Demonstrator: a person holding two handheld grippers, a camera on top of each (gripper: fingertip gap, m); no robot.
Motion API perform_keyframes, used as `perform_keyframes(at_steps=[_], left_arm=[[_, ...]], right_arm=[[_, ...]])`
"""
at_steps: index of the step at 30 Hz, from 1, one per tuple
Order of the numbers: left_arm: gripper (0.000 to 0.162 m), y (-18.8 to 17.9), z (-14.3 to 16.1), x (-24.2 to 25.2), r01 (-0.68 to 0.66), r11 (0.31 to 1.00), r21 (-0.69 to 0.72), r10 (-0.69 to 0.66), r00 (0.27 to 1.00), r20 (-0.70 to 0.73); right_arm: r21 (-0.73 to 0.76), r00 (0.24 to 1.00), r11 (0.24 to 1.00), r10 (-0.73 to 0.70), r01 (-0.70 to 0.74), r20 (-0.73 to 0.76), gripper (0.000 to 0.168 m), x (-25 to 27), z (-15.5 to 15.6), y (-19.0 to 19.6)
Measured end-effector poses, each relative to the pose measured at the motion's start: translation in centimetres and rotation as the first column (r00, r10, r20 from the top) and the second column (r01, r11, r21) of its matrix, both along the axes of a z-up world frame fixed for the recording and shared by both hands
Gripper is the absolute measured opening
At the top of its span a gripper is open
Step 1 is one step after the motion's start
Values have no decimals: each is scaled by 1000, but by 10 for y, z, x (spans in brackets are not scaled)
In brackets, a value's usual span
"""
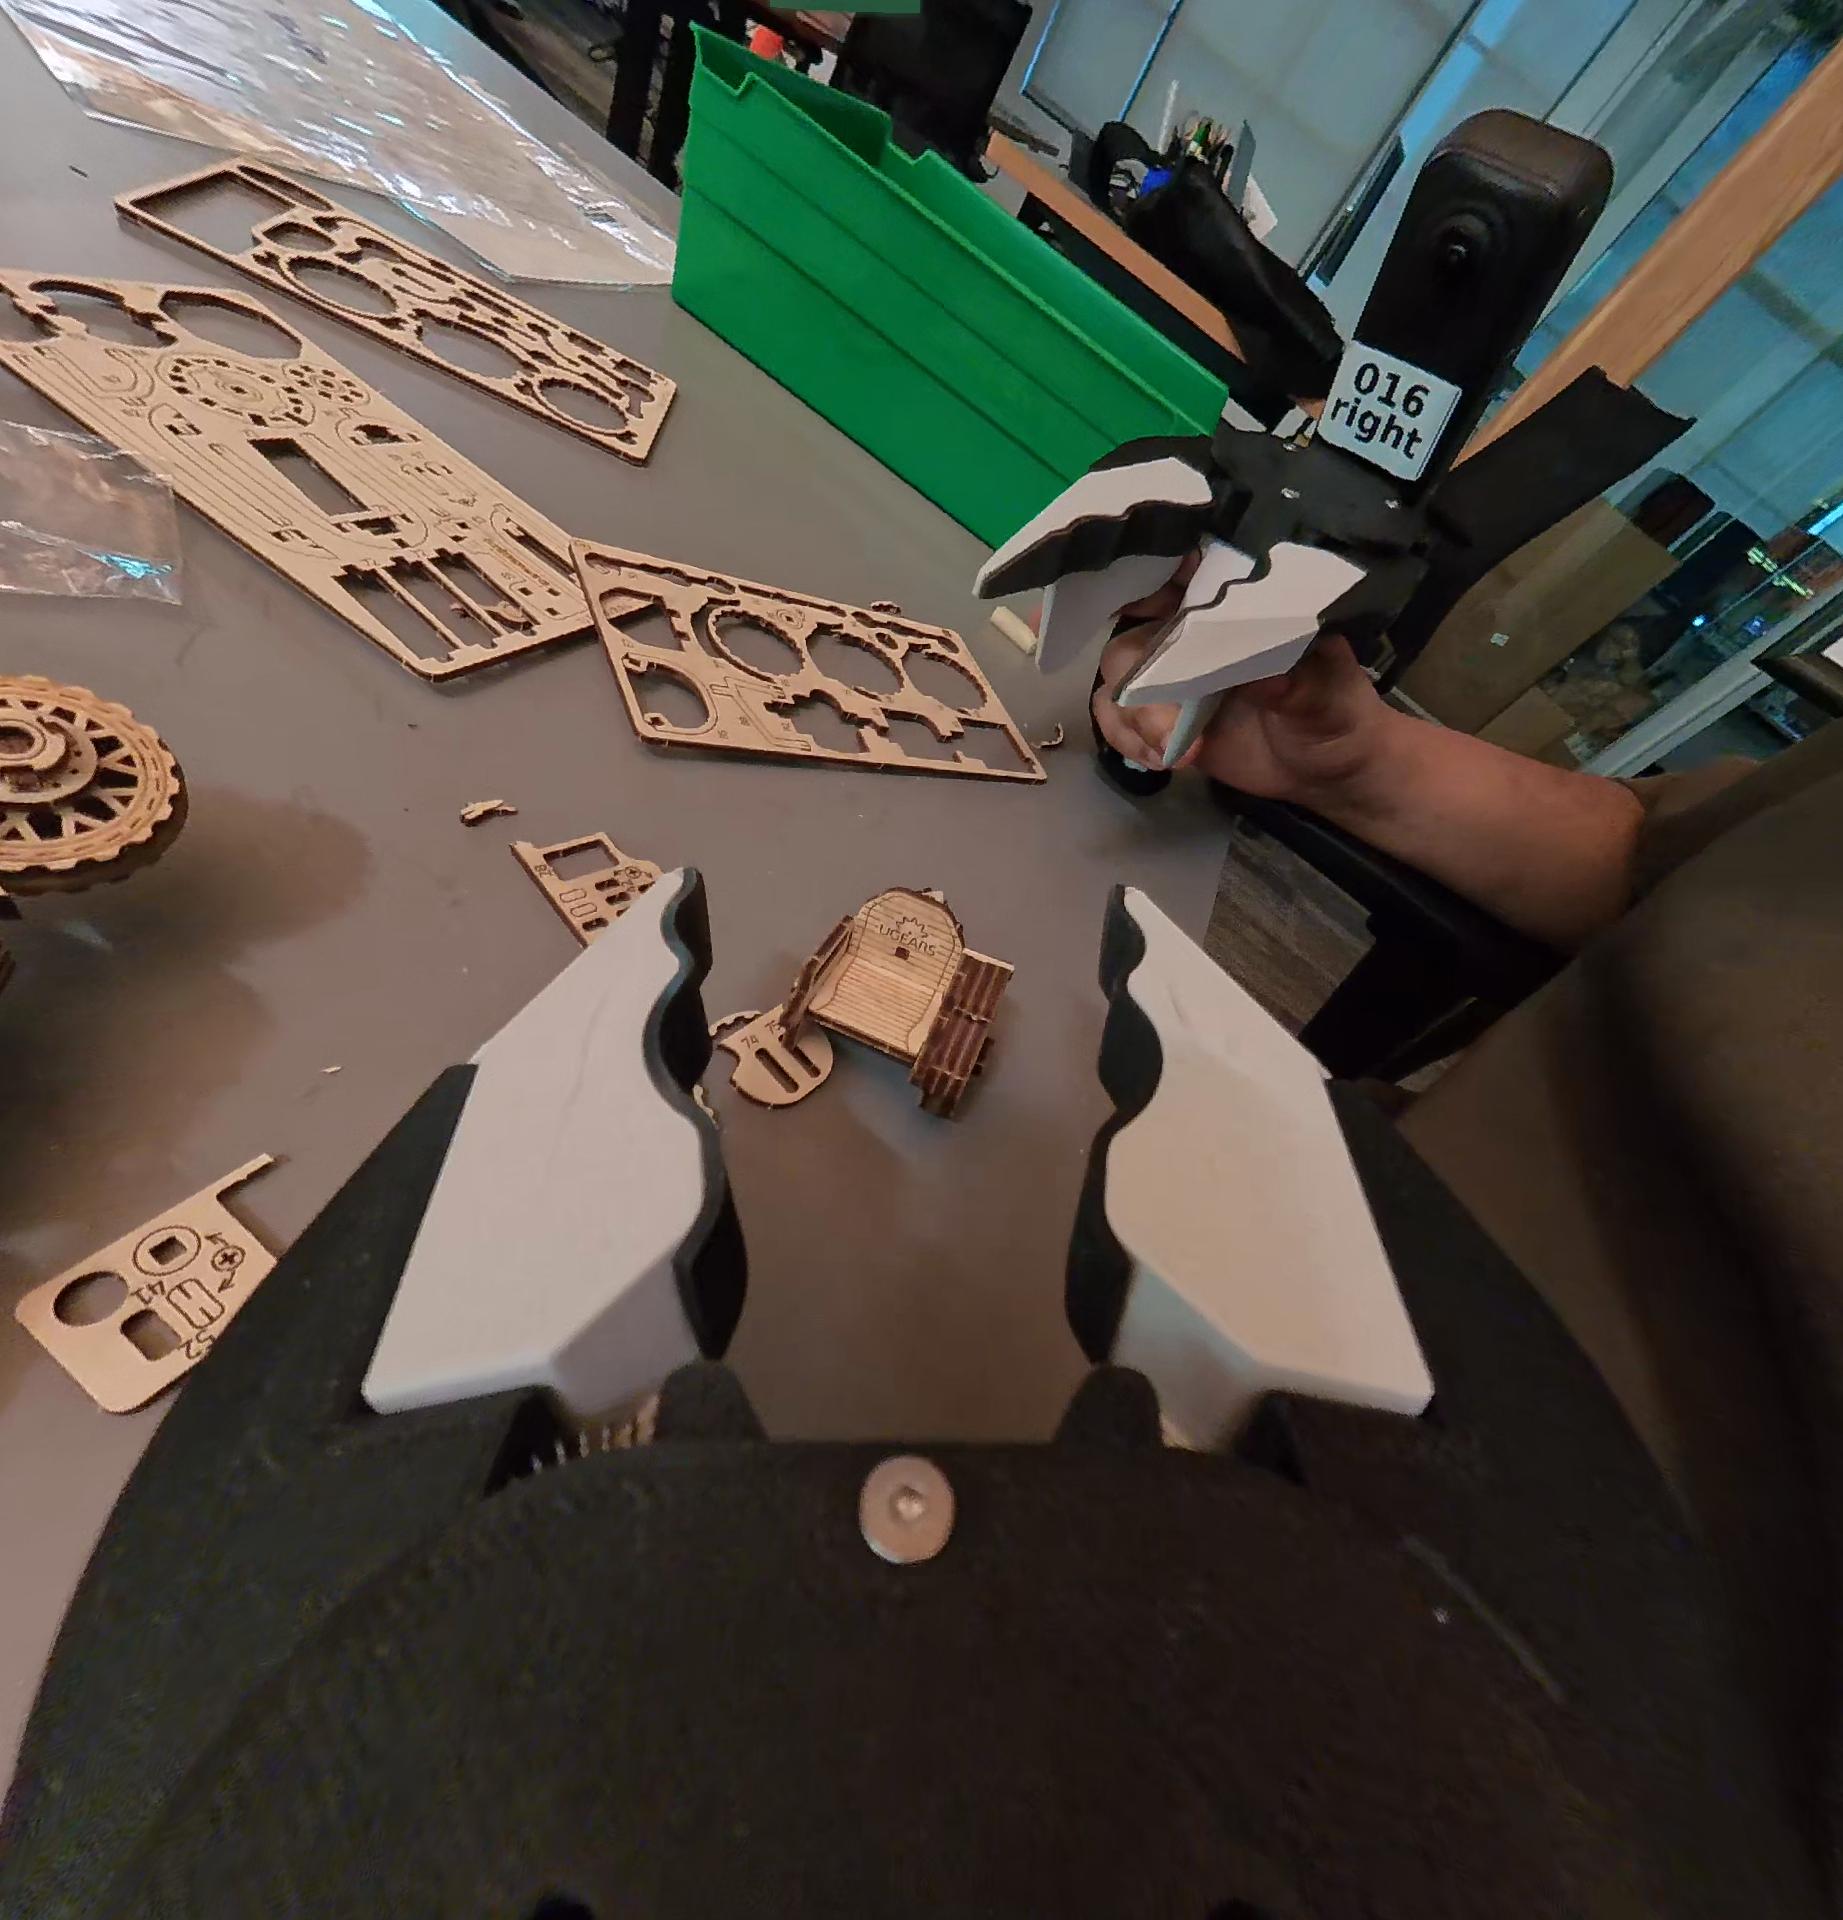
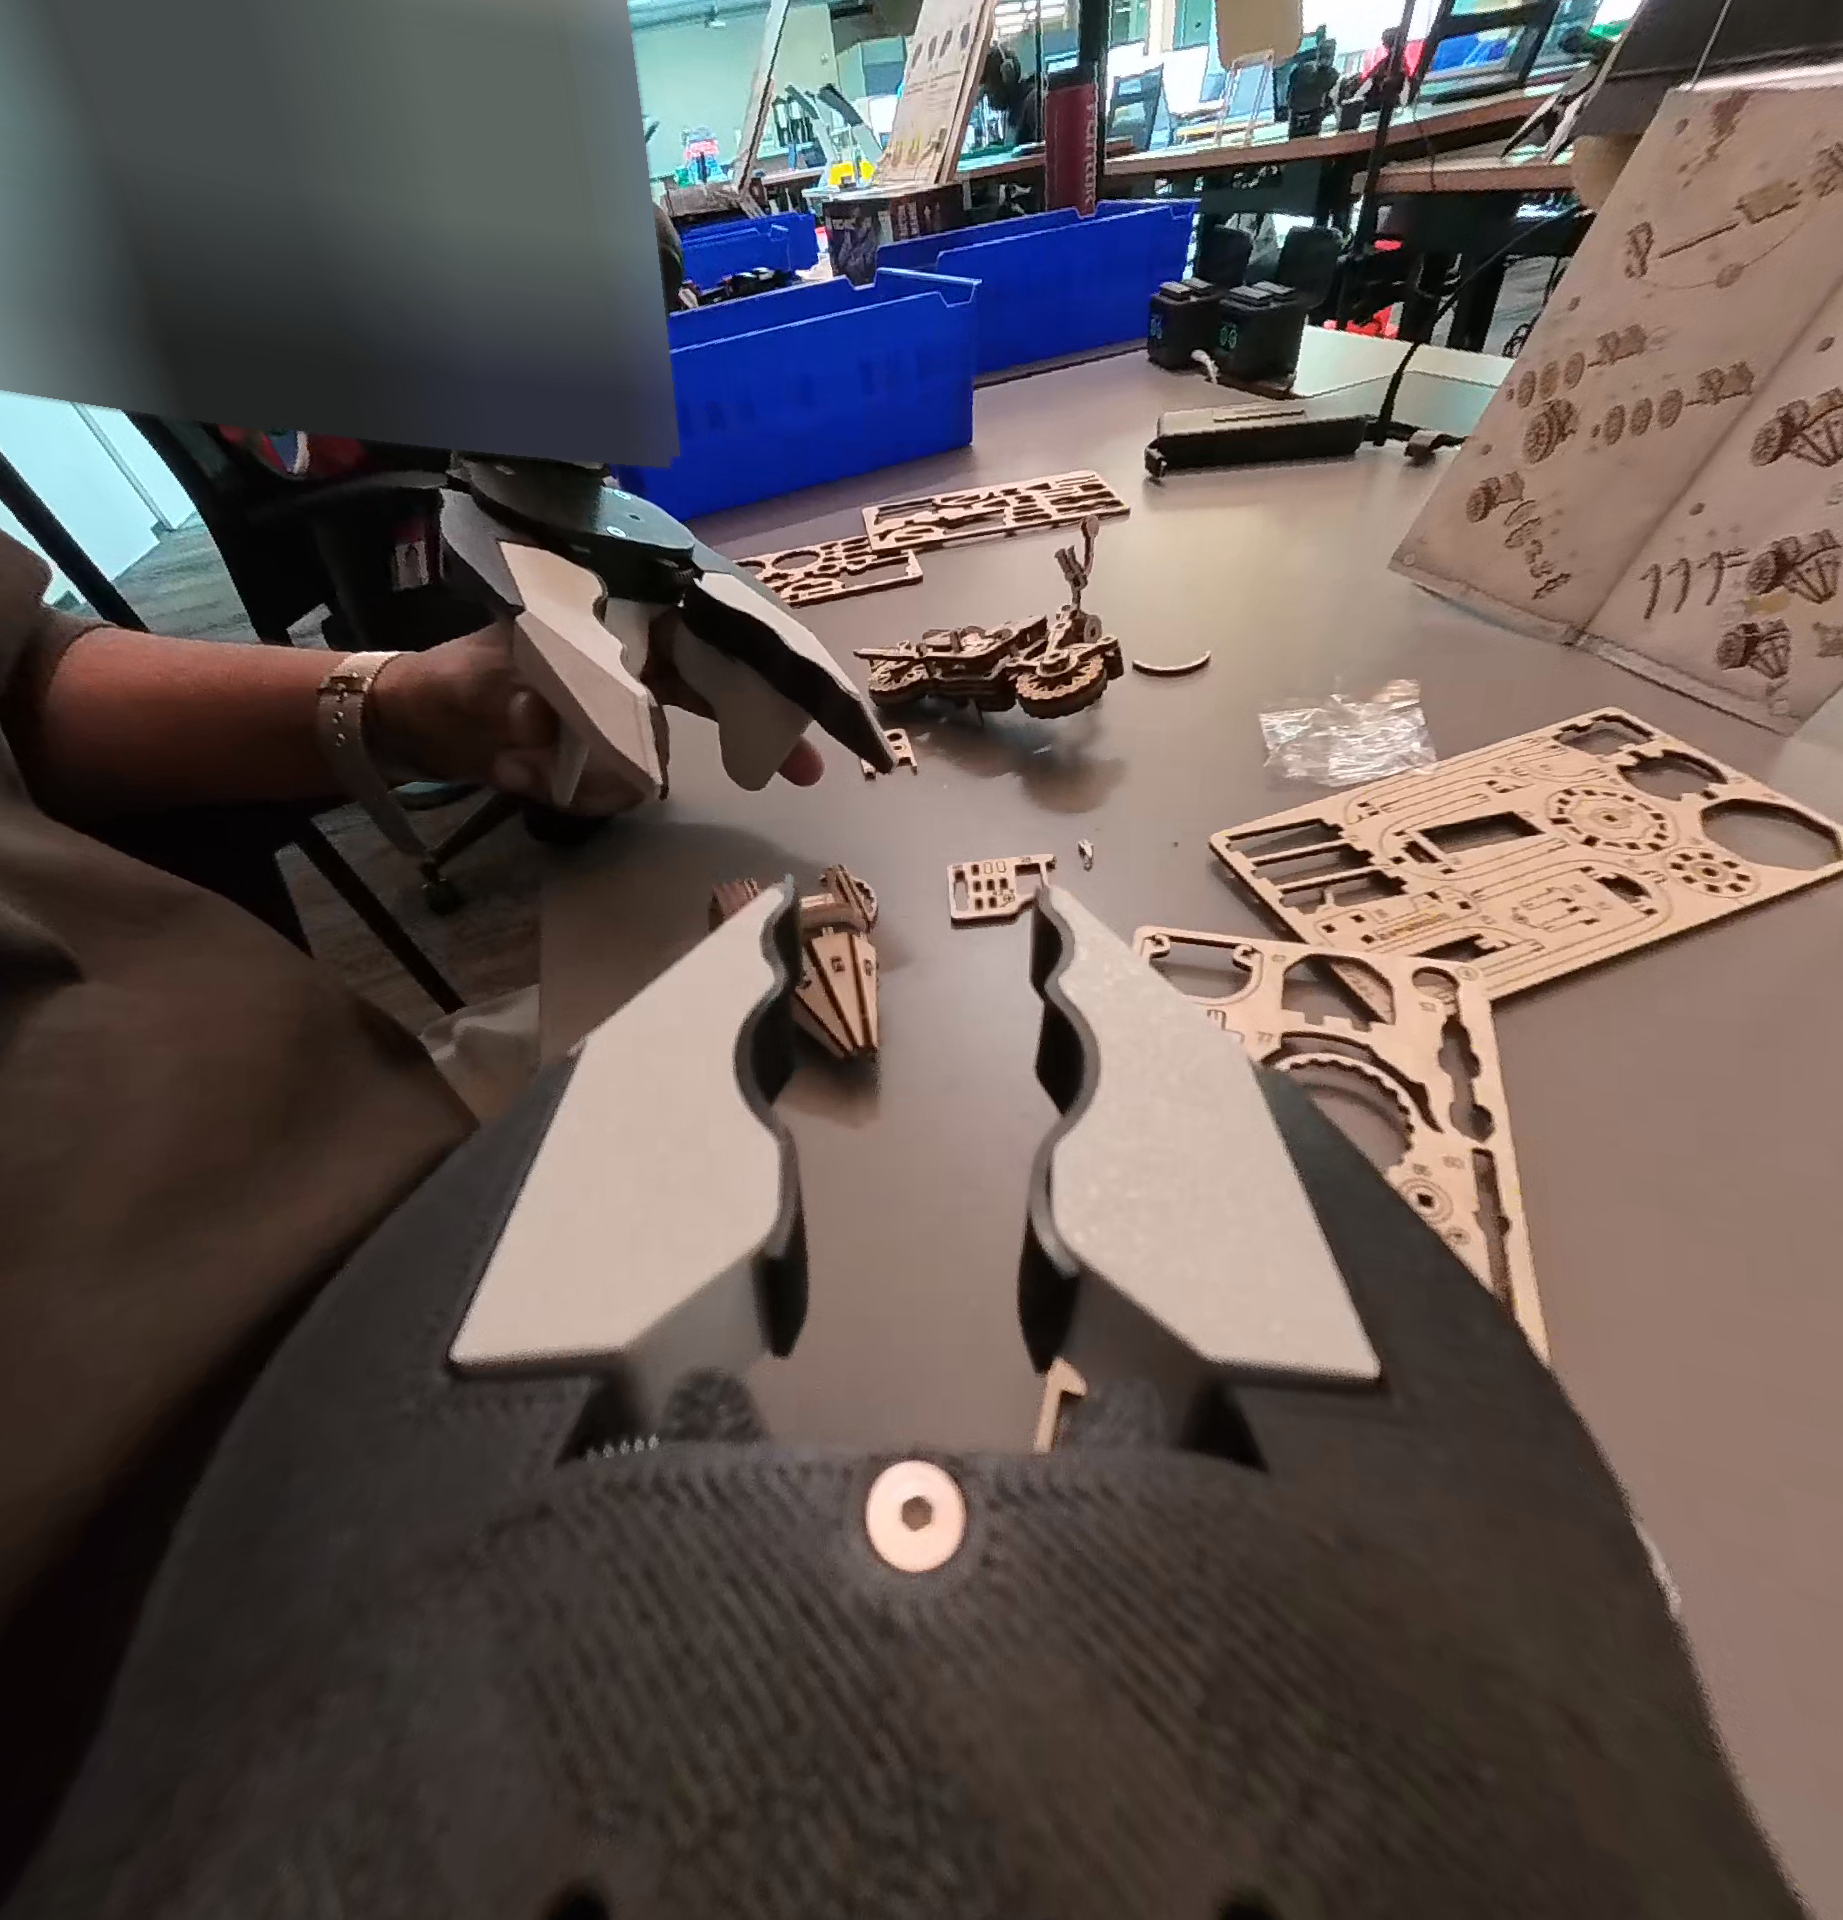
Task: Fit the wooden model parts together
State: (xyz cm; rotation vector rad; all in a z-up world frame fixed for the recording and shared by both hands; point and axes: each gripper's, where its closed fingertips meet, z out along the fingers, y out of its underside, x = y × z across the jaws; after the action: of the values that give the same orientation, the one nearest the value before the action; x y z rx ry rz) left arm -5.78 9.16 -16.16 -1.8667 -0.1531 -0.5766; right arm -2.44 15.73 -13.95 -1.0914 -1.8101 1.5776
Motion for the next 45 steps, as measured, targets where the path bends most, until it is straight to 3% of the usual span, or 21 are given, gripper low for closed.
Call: perform_keyframes(at_steps=[7, 22, 27, 32, 45], left_arm=[[76, -1, 3, -1, -6, 1000, 18, 6, 1000, -3], [81, 2, -4, 3, 19, 999, -26, -19, 1000, 3], [81, 3, -9, 5, 23, 998, -60, -24, 1000, -4], [80, 5, -16, 7, 32, 994, -106, -31, 999, 10], [71, 7, -31, 13, 55, 977, -207, -47, 998, 44]], right_arm=[[3, 1000, 1000, -24, 24, 11, 41, 0, -1, 7], [32, 985, 995, 92, -97, 145, 33, 8, -23, -16], [239, 978, 962, 82, -128, 194, 37, 8, -48, -26], [529, 976, 837, 26, -139, 215, 37, 2, -78, -28], [673, 991, 731, 27, -111, 135, 14, -3, -78, -37]])
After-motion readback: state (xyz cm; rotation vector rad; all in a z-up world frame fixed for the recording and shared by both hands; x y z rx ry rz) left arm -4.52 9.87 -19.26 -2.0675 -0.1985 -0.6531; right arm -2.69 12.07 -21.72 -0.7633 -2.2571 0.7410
